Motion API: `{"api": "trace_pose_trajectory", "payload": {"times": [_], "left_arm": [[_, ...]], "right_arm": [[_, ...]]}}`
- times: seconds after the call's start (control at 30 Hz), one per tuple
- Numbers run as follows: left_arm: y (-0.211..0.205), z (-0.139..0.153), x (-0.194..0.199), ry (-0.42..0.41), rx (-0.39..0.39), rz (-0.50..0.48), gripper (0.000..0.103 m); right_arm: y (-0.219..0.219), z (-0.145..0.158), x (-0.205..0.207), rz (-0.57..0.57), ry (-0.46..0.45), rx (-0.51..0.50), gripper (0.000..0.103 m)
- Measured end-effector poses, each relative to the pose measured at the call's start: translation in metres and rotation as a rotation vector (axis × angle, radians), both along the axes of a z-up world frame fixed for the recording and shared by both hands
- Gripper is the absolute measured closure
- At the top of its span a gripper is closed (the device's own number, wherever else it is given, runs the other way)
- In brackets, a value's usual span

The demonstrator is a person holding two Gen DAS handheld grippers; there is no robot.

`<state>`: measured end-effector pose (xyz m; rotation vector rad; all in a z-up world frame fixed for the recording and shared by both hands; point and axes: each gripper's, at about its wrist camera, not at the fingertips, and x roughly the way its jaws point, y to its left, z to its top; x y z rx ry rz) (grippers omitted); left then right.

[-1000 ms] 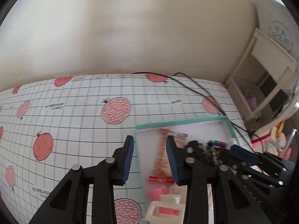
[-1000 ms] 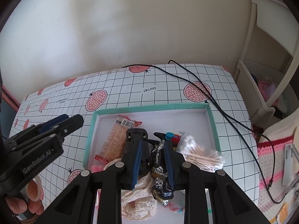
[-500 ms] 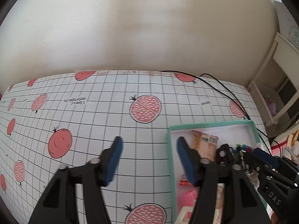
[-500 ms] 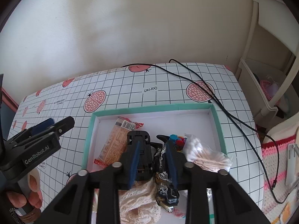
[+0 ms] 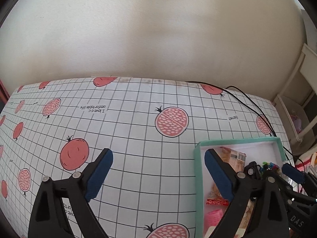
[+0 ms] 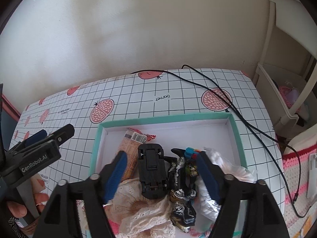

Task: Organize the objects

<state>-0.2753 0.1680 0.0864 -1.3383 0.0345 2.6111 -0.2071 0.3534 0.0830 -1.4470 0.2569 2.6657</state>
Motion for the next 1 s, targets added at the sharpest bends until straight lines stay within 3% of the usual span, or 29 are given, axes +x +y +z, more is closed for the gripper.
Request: {"api": "trace_pose_trajectory", "payload": {"times": [0.17, 0.33, 0.6, 1.0], "left_arm": [[-0.007, 0.002, 0.0, 0.005, 0.005, 0.019, 0.009], [-0.014, 0.007, 0.0, 0.014, 0.02, 0.03, 0.009], [-0.029, 0.015, 0.007, 0.012, 0.04, 0.049, 0.009], [-0.063, 0.042, 0.04, 0.048, -0.02, 0.081, 0.009]], "right_arm": [[-0.003, 0.003, 0.001, 0.002, 0.016, 0.009, 0.007], [-0.004, 0.007, 0.003, -0.003, 0.027, 0.015, 0.0], [-0.01, 0.014, 0.007, 0.0, 0.035, 0.018, 0.0], [-0.029, 0.044, 0.035, -0.019, 0.071, -0.011, 0.0]]}}
